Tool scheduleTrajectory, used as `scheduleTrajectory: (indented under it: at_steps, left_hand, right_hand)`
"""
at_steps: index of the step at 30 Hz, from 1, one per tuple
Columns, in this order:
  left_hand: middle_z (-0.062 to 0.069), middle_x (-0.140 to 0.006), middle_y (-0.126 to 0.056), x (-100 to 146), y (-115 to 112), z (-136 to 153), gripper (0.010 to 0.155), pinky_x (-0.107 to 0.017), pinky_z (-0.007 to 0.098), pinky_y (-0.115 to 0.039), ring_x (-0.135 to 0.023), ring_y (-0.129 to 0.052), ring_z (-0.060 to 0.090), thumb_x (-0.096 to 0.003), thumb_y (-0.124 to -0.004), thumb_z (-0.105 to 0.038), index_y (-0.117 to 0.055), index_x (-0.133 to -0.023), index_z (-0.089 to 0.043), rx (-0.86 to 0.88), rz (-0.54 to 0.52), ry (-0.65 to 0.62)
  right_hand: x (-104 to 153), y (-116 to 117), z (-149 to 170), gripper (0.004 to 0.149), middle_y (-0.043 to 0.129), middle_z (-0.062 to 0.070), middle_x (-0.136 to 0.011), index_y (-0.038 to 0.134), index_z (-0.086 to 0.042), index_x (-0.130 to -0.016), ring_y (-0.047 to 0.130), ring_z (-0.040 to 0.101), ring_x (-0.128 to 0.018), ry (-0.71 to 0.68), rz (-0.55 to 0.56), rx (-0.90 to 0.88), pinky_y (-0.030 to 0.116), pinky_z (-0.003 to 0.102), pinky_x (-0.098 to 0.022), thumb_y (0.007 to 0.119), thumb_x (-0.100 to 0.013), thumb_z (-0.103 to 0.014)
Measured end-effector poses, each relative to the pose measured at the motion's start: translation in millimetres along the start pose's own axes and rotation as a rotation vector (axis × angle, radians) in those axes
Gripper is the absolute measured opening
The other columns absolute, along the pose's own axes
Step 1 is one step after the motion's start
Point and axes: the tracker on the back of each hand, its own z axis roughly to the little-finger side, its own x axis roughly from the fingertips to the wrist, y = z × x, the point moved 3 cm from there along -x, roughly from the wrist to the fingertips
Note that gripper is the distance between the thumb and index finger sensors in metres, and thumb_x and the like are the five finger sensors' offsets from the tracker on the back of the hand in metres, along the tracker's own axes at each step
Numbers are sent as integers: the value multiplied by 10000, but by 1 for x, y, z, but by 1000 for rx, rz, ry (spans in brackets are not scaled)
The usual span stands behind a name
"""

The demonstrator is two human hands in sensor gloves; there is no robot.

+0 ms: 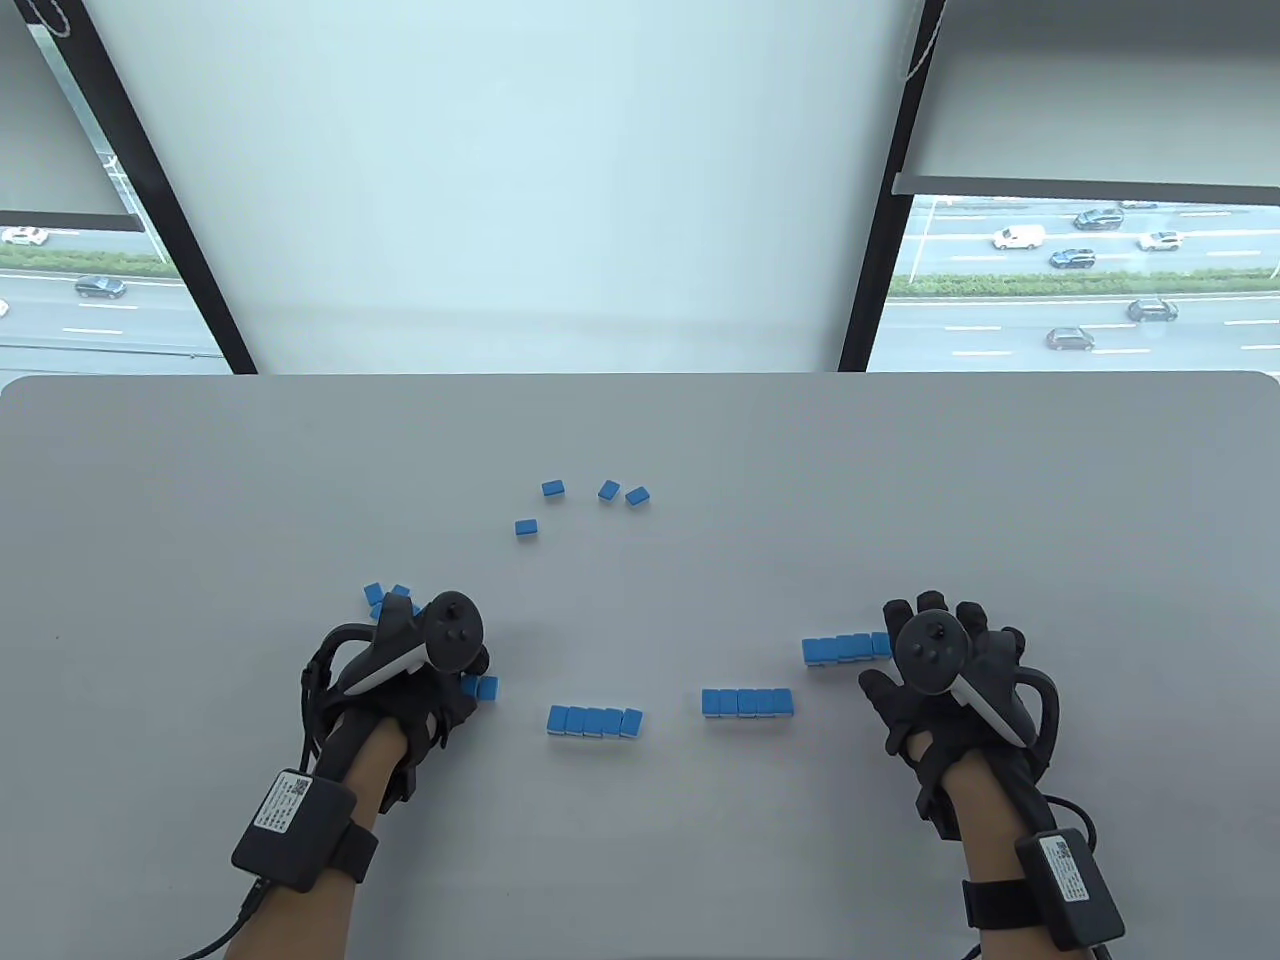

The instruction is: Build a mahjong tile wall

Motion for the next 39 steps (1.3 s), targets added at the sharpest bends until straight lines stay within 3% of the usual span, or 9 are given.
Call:
scheduleTrajectory:
  at_steps: [10, 19, 28, 39]
  left_hand:
    - [-57, -869, -874, 5, 4, 5, 638, -601, 517, -779, -707, -942, 218, -387, -926, -452, -702, -973, -336, 54, 36, 10]
    - [-49, -995, -764, 17, 33, 38, 693, -650, 536, -727, -806, -876, 223, -371, -946, -451, -655, -996, -390, 15, -140, 75]
    - [-46, -1009, -681, -9, 22, 62, 686, -665, 534, -683, -819, -803, 225, -380, -933, -431, -637, -1000, -418, -114, -189, 154]
    - [-34, -998, -625, -25, 9, 60, 602, -671, 550, -638, -805, -750, 232, -423, -844, -413, -640, -988, -457, -197, -173, 195]
  right_hand:
    - [0, 0, 0, 776, 233, 17, -1133, 359, -322, -1052, 188, 426, -1000, 1, 1, 1, 126, 655, -637, 707, -411, -587]
    - [0, 0, 0, 777, 232, 19, -1133, 359, -322, -1053, 188, 427, -1000, 0, 4, -4, 127, 655, -637, 707, -411, -587]
    - [0, -1, 1, 776, 232, 20, -1133, 359, -321, -1053, 188, 428, -999, 4, 4, 1, 126, 655, -637, 707, -412, -587]
    - [0, -1, 1, 777, 232, 19, -1133, 361, -323, -1052, 187, 427, -1000, 8, 2, 5, 125, 655, -637, 708, -409, -587]
